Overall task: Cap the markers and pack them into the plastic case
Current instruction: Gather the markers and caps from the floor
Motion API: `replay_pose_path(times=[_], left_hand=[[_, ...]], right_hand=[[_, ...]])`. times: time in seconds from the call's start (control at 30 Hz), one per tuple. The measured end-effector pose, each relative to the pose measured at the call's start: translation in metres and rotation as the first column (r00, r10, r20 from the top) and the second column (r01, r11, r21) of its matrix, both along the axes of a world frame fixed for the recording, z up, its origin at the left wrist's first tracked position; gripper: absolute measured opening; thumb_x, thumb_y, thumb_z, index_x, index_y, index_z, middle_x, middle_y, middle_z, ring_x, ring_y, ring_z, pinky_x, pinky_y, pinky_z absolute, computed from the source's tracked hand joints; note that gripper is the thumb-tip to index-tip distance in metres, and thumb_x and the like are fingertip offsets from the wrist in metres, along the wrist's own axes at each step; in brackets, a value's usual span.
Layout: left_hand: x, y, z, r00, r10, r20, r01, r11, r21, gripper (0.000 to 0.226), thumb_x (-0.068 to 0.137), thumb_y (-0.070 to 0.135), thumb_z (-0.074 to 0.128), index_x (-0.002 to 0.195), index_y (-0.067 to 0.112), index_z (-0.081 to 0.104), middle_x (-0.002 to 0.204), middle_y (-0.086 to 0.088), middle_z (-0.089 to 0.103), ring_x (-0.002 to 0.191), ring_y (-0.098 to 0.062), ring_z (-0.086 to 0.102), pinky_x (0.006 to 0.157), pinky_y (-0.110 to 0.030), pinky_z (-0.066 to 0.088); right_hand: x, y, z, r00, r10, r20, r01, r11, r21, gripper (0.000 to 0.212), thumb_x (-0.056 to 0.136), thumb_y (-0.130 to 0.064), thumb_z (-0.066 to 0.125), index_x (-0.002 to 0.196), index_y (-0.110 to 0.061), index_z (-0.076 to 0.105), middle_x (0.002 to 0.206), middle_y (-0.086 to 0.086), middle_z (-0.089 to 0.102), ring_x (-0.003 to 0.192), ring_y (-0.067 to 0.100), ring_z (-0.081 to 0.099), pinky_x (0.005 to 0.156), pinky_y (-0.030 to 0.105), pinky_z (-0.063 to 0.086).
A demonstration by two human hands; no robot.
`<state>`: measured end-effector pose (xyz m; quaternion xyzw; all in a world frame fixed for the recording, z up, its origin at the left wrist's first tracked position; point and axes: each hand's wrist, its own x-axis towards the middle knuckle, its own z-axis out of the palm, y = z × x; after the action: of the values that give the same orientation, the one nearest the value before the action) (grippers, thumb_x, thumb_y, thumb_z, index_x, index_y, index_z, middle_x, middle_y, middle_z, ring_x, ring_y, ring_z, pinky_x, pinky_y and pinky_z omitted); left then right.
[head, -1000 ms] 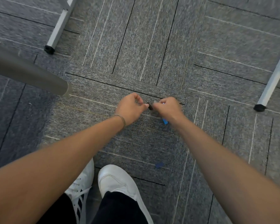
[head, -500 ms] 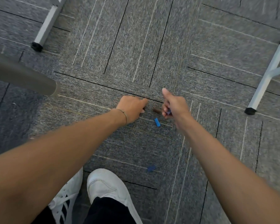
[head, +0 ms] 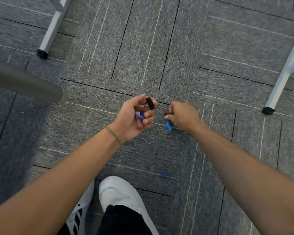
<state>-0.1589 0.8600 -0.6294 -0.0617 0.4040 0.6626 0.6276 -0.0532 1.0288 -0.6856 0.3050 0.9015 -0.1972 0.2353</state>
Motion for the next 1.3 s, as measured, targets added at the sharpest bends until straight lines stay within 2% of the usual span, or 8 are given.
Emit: replay_pose_path(times=[0.2, 0.4, 0.5, 0.63, 0.83, 0.93, 1.1, 1.3], left_hand=[[0.005, -0.004, -0.005, 0.994, -0.111, -0.005, 0.111, 0.993, -0.039, 0.056, 0.098, 0.064, 0.036, 0.080, 0.014, 0.055, 0.071, -0.005, 0.054, 0.052, -0.016, 0.050, 0.038, -0.016, 0.033], [0.024, 0.021, -0.026, 0.911, -0.302, -0.279, 0.191, 0.912, -0.364, 0.040, 0.099, 0.042, 0.055, 0.071, 0.015, 0.049, 0.066, -0.002, 0.056, 0.048, -0.014, 0.046, 0.038, -0.017, 0.034], [0.039, 0.037, -0.048, 0.437, -0.626, -0.646, 0.206, 0.768, -0.606, 0.022, 0.095, 0.036, 0.063, 0.083, 0.019, 0.053, 0.072, 0.004, 0.059, 0.057, -0.012, 0.053, 0.051, -0.025, 0.048], [0.052, 0.046, -0.062, -0.209, -0.752, -0.625, 0.200, 0.592, -0.780, 0.035, 0.096, 0.036, 0.059, 0.124, 0.025, 0.040, 0.081, 0.001, 0.061, 0.069, -0.025, 0.060, 0.064, -0.036, 0.051], [0.052, 0.047, -0.070, -0.560, -0.654, -0.508, 0.163, 0.514, -0.842, 0.032, 0.095, 0.026, 0.061, 0.122, 0.022, 0.045, 0.074, 0.005, 0.050, 0.063, -0.021, 0.053, 0.062, -0.035, 0.052], [0.054, 0.046, -0.067, -0.418, -0.704, -0.575, 0.204, 0.544, -0.814, 0.010, 0.101, 0.028, 0.053, 0.109, 0.022, 0.050, 0.074, 0.007, 0.054, 0.061, -0.014, 0.054, 0.058, -0.031, 0.050], [0.070, 0.017, -0.044, 0.699, -0.506, -0.506, 0.306, 0.850, -0.428, 0.024, 0.107, 0.019, 0.043, 0.090, 0.016, 0.061, 0.064, 0.003, 0.051, 0.050, -0.011, 0.041, 0.042, -0.022, 0.032], [0.085, -0.026, -0.017, 0.938, -0.291, -0.191, 0.245, 0.942, -0.230, 0.033, 0.106, 0.025, 0.037, 0.094, 0.014, 0.065, 0.073, -0.001, 0.055, 0.050, -0.011, 0.041, 0.042, -0.022, 0.026]], right_hand=[[0.000, 0.002, 0.005, 0.949, -0.298, -0.106, 0.253, 0.917, -0.310, 0.018, 0.103, -0.027, 0.056, 0.096, -0.012, 0.064, 0.072, -0.004, 0.059, 0.055, 0.007, 0.048, 0.050, 0.020, 0.038], [0.027, 0.001, 0.032, 0.665, -0.747, -0.014, 0.322, 0.304, -0.896, 0.024, 0.097, -0.016, 0.040, 0.087, -0.009, 0.060, 0.059, -0.001, 0.051, 0.051, 0.014, 0.042, 0.047, 0.023, 0.034], [0.037, -0.004, 0.050, 0.641, -0.768, 0.013, 0.215, 0.163, -0.963, 0.018, 0.081, -0.020, 0.044, 0.083, -0.008, 0.057, 0.066, 0.006, 0.053, 0.058, 0.016, 0.045, 0.051, 0.025, 0.039], [0.037, -0.012, 0.067, 0.640, -0.768, -0.026, 0.210, 0.208, -0.955, 0.024, 0.089, -0.030, 0.055, 0.071, -0.014, 0.055, 0.065, 0.004, 0.054, 0.056, 0.018, 0.047, 0.049, 0.025, 0.039], [0.047, -0.017, 0.065, 0.511, -0.860, 0.006, 0.401, 0.232, -0.886, 0.061, 0.100, -0.046, 0.056, 0.047, -0.018, 0.045, 0.049, 0.001, 0.044, 0.046, 0.020, 0.042, 0.049, 0.025, 0.040], [0.058, -0.023, 0.057, 0.529, -0.847, 0.056, 0.486, 0.247, -0.838, 0.050, 0.102, -0.038, 0.056, 0.059, -0.014, 0.054, 0.048, -0.002, 0.045, 0.044, 0.018, 0.039, 0.047, 0.027, 0.034], [0.083, -0.049, 0.043, 0.735, -0.650, 0.193, 0.614, 0.517, -0.597, 0.044, 0.098, -0.045, 0.063, 0.075, -0.011, 0.076, 0.039, -0.004, 0.046, 0.039, 0.016, 0.036, 0.044, 0.025, 0.029], [0.124, -0.089, 0.012, 0.802, -0.457, 0.385, 0.579, 0.753, -0.313, 0.052, 0.087, -0.061, 0.069, 0.062, -0.016, 0.076, 0.056, 0.002, 0.063, 0.051, 0.017, 0.055, 0.054, 0.030, 0.039]])
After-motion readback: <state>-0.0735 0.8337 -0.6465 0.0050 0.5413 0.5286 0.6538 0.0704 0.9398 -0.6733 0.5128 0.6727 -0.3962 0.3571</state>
